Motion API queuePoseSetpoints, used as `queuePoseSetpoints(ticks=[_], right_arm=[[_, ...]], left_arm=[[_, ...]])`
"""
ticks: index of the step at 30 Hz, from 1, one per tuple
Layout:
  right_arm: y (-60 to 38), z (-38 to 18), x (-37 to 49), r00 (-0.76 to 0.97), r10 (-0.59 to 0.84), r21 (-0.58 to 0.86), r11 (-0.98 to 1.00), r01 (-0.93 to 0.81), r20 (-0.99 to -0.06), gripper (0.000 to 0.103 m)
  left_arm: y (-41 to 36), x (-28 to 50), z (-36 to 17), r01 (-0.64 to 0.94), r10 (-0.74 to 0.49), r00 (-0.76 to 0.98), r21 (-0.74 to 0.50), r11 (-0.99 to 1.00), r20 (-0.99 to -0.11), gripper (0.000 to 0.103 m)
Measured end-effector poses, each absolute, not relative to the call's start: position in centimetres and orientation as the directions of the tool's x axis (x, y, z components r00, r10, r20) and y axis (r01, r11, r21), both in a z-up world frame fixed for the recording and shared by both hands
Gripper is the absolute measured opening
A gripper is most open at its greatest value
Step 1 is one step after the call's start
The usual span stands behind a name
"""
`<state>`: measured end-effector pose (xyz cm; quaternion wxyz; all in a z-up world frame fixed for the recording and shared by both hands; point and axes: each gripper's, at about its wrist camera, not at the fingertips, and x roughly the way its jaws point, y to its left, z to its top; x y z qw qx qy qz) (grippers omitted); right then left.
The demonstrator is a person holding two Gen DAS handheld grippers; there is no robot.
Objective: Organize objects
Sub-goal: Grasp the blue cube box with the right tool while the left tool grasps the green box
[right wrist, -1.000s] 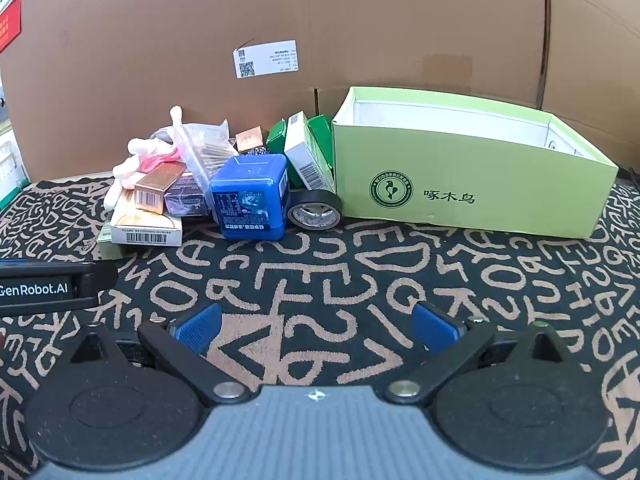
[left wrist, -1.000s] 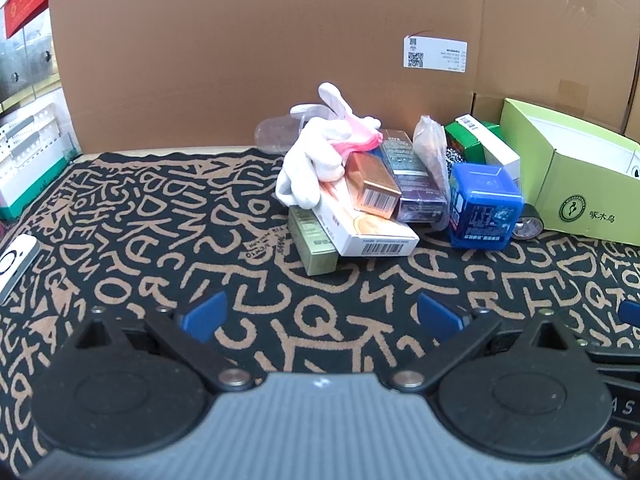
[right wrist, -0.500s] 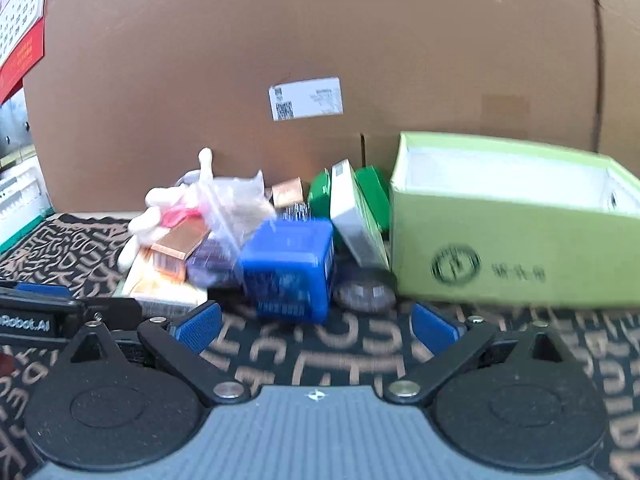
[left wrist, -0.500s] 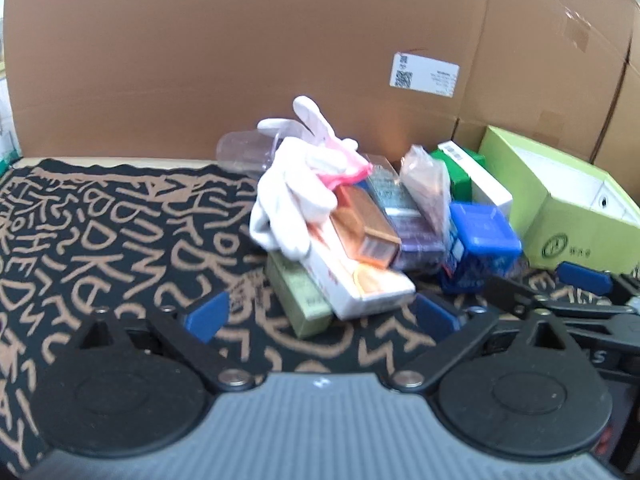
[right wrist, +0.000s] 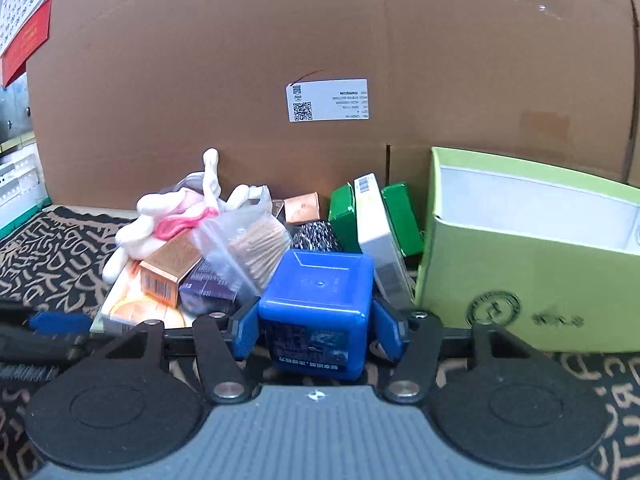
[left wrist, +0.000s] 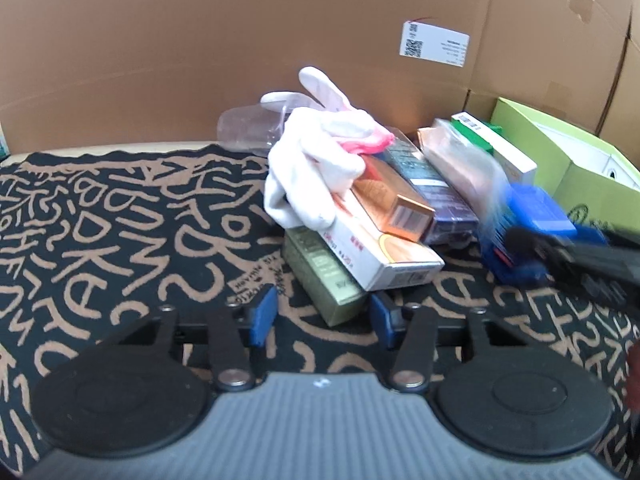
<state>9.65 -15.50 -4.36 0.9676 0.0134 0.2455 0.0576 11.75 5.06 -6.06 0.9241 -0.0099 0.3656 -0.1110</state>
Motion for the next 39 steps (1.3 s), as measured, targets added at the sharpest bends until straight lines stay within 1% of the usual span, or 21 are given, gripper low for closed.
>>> queuePoseSetpoints(ticks=[2, 3, 4, 6, 7, 11, 14, 16, 18, 20, 23, 24, 25, 26, 27, 30, 33, 36, 39], right_arm=[[-15.8, -4.4, 8.2, 0.870, 0.129, 0.073, 0.992, -0.108, -0.476, 0.063], [-15.9, -4.4, 7.4, 0.866, 0.134, 0.081, 0.991, -0.108, -0.481, 0.063], [-16.0, -4.4, 6.5, 0.864, 0.136, 0.082, 0.990, -0.110, -0.485, 0.063], [-16.0, -4.4, 5.0, 0.858, 0.141, 0.082, 0.990, -0.115, -0.493, 0.063], [-16.1, -4.2, 4.1, 0.855, 0.146, 0.081, 0.989, -0.121, -0.498, 0.063], [-16.1, -3.8, 1.3, 0.846, 0.159, 0.058, 0.987, -0.150, -0.509, 0.063], [-16.4, -3.6, 0.2, 0.843, 0.154, 0.038, 0.987, -0.157, -0.515, 0.063], [-16.2, -3.5, 0.3, 0.843, 0.144, 0.026, 0.988, -0.153, -0.517, 0.064], [-15.8, -3.6, 0.6, 0.844, 0.135, 0.019, 0.989, -0.147, -0.520, 0.071], [-15.4, -3.8, 0.8, 0.846, 0.125, 0.008, 0.990, -0.141, -0.518, 0.072], [-15.0, -4.0, 0.9, 0.851, 0.099, -0.020, 0.992, -0.127, -0.516, 0.072], [-15.1, -4.1, 1.1, 0.849, 0.088, -0.018, 0.993, -0.114, -0.521, 0.072], [-15.2, -4.1, 1.3, 0.847, 0.085, -0.014, 0.994, -0.108, -0.525, 0.072], [-15.3, -4.2, 1.5, 0.846, 0.087, -0.009, 0.994, -0.107, -0.526, 0.070], [-15.3, -4.3, 1.6, 0.843, 0.090, -0.004, 0.994, -0.108, -0.530, 0.062], [-15.5, -4.4, 1.5, 0.841, 0.112, 0.014, 0.992, -0.123, -0.529, 0.062], [-16.1, -4.3, 1.0, 0.838, 0.149, 0.053, 0.988, -0.142, -0.524, 0.061], [-17.6, -3.1, 0.6, 0.847, 0.193, 0.104, 0.981, -0.163, -0.496, 0.061], [-19.5, -1.1, 0.5, 0.883, 0.167, 0.090, 0.986, -0.142, -0.438, 0.061]], left_arm=[[4.9, 12.3, -6.2, 0.184, -0.198, 0.717, -0.093, 0.978, -0.669, 0.049], [4.6, 12.6, -6.2, 0.180, -0.185, 0.722, -0.078, 0.981, -0.666, 0.048], [4.3, 12.9, -6.3, 0.179, -0.173, 0.728, -0.060, 0.982, -0.663, 0.045], [3.8, 13.1, -6.4, 0.176, -0.151, 0.738, -0.028, 0.984, -0.657, 0.024], [3.8, 13.0, -6.4, 0.174, -0.147, 0.739, -0.025, 0.984, -0.657, 0.022], [5.3, 10.9, -5.9, 0.204, -0.212, 0.707, -0.092, 0.975, -0.675, 0.022], [5.9, 7.9, -5.7, 0.227, -0.227, 0.689, -0.092, 0.970, -0.689, 0.022], [5.7, 6.9, -5.4, 0.222, -0.206, 0.701, -0.066, 0.973, -0.683, 0.026], [5.2, 7.1, -5.1, 0.209, -0.170, 0.722, -0.023, 0.978, -0.671, 0.043], [4.7, 7.7, -5.2, 0.197, -0.141, 0.733, 0.009, 0.980, -0.666, 0.044], [4.4, 8.7, -5.8, 0.196, -0.146, 0.710, -0.005, 0.981, -0.689, 0.043], [4.4, 8.6, -5.8, 0.194, -0.141, 0.717, 0.002, 0.981, -0.683, 0.036], [4.3, 8.4, -5.8, 0.194, -0.136, 0.719, 0.009, 0.981, -0.682, 0.033], [4.4, 8.3, -5.7, 0.196, -0.139, 0.719, 0.006, 0.981, -0.681, 0.022], [4.5, 8.1, -5.6, 0.197, -0.146, 0.715, -0.003, 0.980, -0.683, 0.022], [4.5, 7.1, -5.3, 0.215, -0.159, 0.707, -0.005, 0.977, -0.689, 0.022], [3.9, 6.0, -4.0, 0.274, -0.233, 0.695, -0.049, 0.960, -0.680, 0.022], [2.0, 5.3, -1.5, 0.352, -0.317, 0.709, -0.073, 0.933, -0.630, 0.022], [-0.7, 5.9, 0.8, 0.432, -0.402, 0.713, -0.092, 0.897, -0.575, 0.022]])
